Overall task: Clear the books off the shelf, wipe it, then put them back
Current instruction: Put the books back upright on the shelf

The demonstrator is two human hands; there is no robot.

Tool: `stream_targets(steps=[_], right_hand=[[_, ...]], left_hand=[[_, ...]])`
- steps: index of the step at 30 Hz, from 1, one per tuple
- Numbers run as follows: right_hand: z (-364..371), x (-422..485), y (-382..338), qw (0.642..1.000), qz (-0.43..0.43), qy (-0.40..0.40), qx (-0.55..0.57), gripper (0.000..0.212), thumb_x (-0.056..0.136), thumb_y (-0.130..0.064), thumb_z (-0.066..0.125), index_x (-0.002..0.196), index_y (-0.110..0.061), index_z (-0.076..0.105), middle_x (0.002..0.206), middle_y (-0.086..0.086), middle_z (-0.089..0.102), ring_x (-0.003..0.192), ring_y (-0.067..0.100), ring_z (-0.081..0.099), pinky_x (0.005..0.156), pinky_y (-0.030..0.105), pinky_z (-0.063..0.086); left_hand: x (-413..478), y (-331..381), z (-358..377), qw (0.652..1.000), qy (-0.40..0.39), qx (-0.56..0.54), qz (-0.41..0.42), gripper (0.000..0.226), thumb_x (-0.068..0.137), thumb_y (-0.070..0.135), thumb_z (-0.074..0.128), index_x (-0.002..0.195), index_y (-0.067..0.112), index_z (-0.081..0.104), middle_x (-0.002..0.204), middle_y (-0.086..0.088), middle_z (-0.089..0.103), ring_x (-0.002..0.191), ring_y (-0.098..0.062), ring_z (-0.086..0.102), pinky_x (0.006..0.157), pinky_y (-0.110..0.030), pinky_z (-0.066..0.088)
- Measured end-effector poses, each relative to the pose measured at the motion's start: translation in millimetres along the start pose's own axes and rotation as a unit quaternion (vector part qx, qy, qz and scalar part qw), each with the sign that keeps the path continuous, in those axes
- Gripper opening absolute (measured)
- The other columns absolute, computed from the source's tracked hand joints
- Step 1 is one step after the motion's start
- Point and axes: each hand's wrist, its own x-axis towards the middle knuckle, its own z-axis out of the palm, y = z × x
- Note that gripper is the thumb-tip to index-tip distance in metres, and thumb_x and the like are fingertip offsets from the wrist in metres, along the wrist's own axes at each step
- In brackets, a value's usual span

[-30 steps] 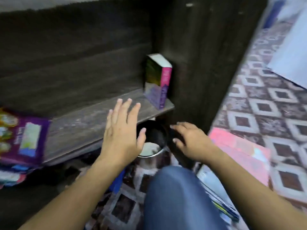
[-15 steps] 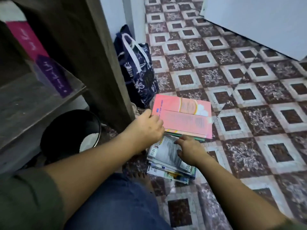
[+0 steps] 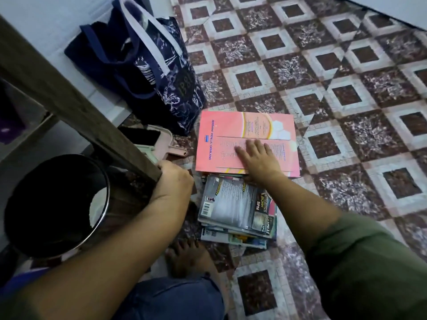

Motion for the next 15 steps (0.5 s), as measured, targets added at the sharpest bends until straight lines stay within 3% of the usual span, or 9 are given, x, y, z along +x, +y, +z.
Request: stream_targets(steps=[3,6,10,15], right_hand=[[0,7,5,1.0,-0.014,0.002,-0.021,0.11,0.077,-0.047,0.075,0.152,-0.022,-0.003,0.153,0.023,0.011,0.141,0.044,0.017,0.114,0.053,0.026],[-1,8,7,0.999,-0.032,0.007,-0.036,0.109,0.077,-0.051,0.073,0.152,-0.019,0.0,0.151,0.026,0.016,0.138,0.047,0.023,0.109,0.053,0.036],[0,7,10,0.997,-0.06,0.001,-0.057,0.104,0.083,-0.064,0.057,0.153,-0.015,-0.003,0.154,0.026,0.013,0.137,0.049,0.024,0.105,0.05,0.04],[2,4,14,0.993,-0.089,-0.003,-0.077,0.084,0.097,-0.057,0.037,0.153,-0.011,-0.005,0.157,0.027,0.009,0.138,0.052,0.023,0.104,0.051,0.039]], left_hand=[[-1,3,2,0.999,0.009,-0.003,-0.043,0.034,0.096,-0.005,0.036,0.119,0.007,0.057,0.119,-0.009,0.061,0.108,-0.026,0.058,0.092,-0.039,0.046],[4,2,8,0.997,0.009,0.022,-0.077,0.033,0.096,-0.002,0.037,0.119,0.009,0.058,0.119,-0.007,0.062,0.109,-0.029,0.058,0.094,-0.04,0.045],[4,3,4,0.996,0.013,0.037,-0.08,0.034,0.097,-0.001,0.036,0.124,0.007,0.055,0.124,-0.01,0.06,0.114,-0.032,0.056,0.094,-0.045,0.044],[2,4,2,0.995,0.018,0.038,-0.086,0.033,0.096,-0.002,0.037,0.119,0.009,0.058,0.118,-0.006,0.061,0.109,-0.029,0.058,0.093,-0.041,0.047]])
